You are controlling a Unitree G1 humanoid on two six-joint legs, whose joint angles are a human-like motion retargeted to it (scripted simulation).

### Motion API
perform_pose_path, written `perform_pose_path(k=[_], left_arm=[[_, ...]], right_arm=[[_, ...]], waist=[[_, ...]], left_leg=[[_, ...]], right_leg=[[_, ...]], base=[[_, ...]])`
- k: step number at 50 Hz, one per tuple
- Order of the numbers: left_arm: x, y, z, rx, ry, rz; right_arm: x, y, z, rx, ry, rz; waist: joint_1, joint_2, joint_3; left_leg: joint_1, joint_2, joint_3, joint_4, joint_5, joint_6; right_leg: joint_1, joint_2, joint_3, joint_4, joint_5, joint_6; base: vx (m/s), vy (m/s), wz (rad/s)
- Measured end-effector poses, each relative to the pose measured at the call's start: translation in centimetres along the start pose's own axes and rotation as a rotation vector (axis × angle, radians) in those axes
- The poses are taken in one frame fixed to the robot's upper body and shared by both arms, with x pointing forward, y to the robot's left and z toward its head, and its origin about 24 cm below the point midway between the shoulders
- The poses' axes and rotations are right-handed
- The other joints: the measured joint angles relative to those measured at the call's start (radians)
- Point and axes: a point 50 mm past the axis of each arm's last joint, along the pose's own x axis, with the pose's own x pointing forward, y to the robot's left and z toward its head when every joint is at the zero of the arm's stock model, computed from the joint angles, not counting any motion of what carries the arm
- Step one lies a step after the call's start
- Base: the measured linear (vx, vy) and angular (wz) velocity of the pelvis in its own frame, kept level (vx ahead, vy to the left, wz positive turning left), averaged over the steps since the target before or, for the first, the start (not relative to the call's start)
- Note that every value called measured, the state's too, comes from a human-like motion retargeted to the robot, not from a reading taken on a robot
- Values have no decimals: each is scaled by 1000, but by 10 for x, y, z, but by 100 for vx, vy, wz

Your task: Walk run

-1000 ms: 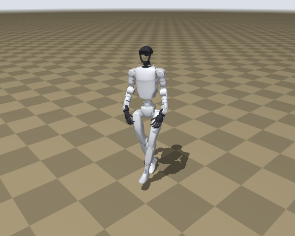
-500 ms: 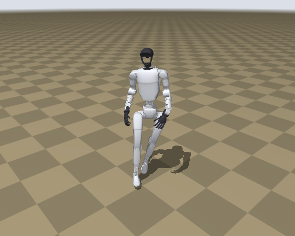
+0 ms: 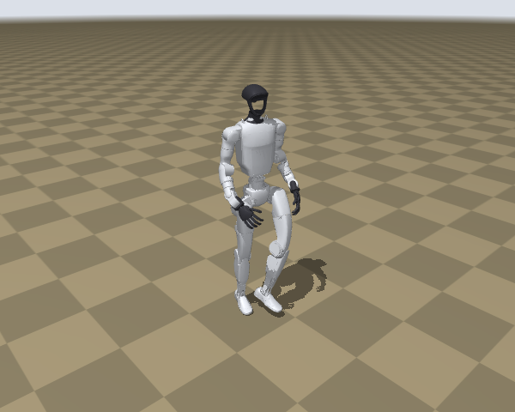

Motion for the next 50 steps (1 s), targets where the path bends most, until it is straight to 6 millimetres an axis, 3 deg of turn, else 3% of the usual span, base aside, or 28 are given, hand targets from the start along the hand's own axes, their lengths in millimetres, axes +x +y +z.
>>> perform_pose_path(k=[5, 9, 10, 13, 15, 17, 20, 22, 25, 28, 32, 35, 37, 38, 40, 42, 45, 46, 47, 50], left_arm=[[-4, 21, -4, 66, 29, 89], [-2, 11, -13, 45, 118, 36], [-3, 8, -16, 26, 136, 30], [-10, -3, -25, -28, 155, 57], [-13, -8, -32, -72, 175, 63], [-10, -10, -33, -82, 200, 4], [-4, -21, -26, -19, 209, -119], [3, -19, -15, 19, 160, -108], [11, -17, -1, 72, 88, -108], [16, -15, 9, 150, 43, -171], [17, -10, 7, 262, 78, -236], [15, -5, 1, 315, 121, -228], [12, -7, -5, 290, 138, -209], [10, -9, -9, 262, 149, -199], [4, -16, -18, 185, 171, -187], [-2, -27, -28, 115, 198, -209], [-13, -40, -41, 72, 237, -283], [-17, -42, -45, 78, 253, -296], [-19, -44, -47, 93, 265, -306], [-13, -44, -41, 160, 258, -272]], right_arm=[[8, -19, 9, -79, 4, 7], [6, -14, -3, -63, 74, 48], [5, -8, -6, -61, 86, 68], [-3, 12, -18, -46, 104, 112], [-8, 29, -26, -41, 119, 140], [-10, 41, -30, -27, 138, 139], [-22, 50, -41, 37, 173, 103], [-26, 52, -43, 73, 159, 47], [-30, 54, -42, 128, 134, -41], [-29, 53, -35, 235, 81, -147], [-24, 50, -30, 272, 61, -131], [-19, 44, -29, 201, 87, -20], [-18, 36, -28, 122, 101, 7], [-17, 32, -27, 81, 101, 8], [-14, 26, -25, 4, 103, 9], [-17, 24, -28, -33, 121, 18], [-27, 29, -38, -4, 144, 4], [-29, 34, -39, 31, 137, -10], [-31, 37, -41, 73, 132, -31], [-34, 32, -46, 179, 145, -100]], waist=[[81, -3, 35], [72, -14, 24], [67, -20, 16], [88, -66, -11], [58, -46, -8], [-6, 22, 2], [0, 91, 15], [13, 114, 25], [-13, 136, 23], [-99, 138, 17], [-152, 95, 32], [-136, 60, 54], [-99, 43, 64], [-84, 35, 70], [-113, 30, 65], [-147, 44, 47], [-249, 93, 22], [-223, 102, 11], [-193, 109, 2], [-132, 81, 2]], left_leg=[[-61, 53, 172, -310, -86, -14], [7, 34, 342, -457, -92, 23], [29, 27, 331, -461, -65, 60], [153, 24, 340, -465, -98, 63], [190, 54, 281, -421, -144, 63], [176, 97, 127, -359, -175, 63], [236, 98, 14, -372, -186, 63], [275, 76, -71, -400, -182, 63], [300, 48, -227, -413, -178, 63], [339, -6, -416, -410, -183, 63], [417, -68, -557, -383, -217, 63], [483, -94, -619, -361, -253, 63], [530, -99, -610, -357, -278, 63], [551, -101, -600, -352, -289, 63], [580, -104, -600, -342, -286, 63], [604, -101, -588, -319, -246, 63], [618, -105, -633, -211, -102, 63], [601, -119, -603, -165, 7, 48], [576, -128, -573, -107, 117, 17], [433, -79, -390, 155, 372, -138]], right_leg=[[108, 76, -61, -28, -99, -25], [196, 105, -133, 7, -82, 18], [212, 103, -135, 31, -45, 43], [252, 59, -144, 156, 207, 62], [196, 116, -29, 324, 403, 21], [91, 188, 12, 509, 523, -15], [-20, 271, 126, 643, 385, 5], [-85, 268, 156, 648, 315, -24], [-178, 202, 153, 597, 204, -89], [-249, 91, 123, 389, 143, -123], [-309, 56, 295, 99, 117, -146], [-357, 63, 403, -73, 99, -76], [-389, 60, 333, -128, 58, 90], [-401, 44, 243, -120, 47, 128], [-413, 92, 433, -83, 75, 39], [-402, 83, 405, -35, 83, 19], [-348, -15, 184, 12, 154, 31], [-337, 19, 318, 47, 111, 14], [-327, 37, 404, 76, 75, 3], [-279, -21, 305, 92, 23, -6]], base=[[62, -22, 66], [82, -10, 99], [115, -33, 14], [141, -50, 7], [111, 15, 122], [74, 23, 227], [75, 13, 225], [59, 8, 215], [69, -1, 277], [73, -19, 369], [66, -30, 274], [77, -39, 129], [70, -38, 10], [75, -41, 14], [82, -35, 75], [90, -12, 146], [101, -6, 211], [99, -26, 83], [91, -34, 25], [87, -33, 106]])
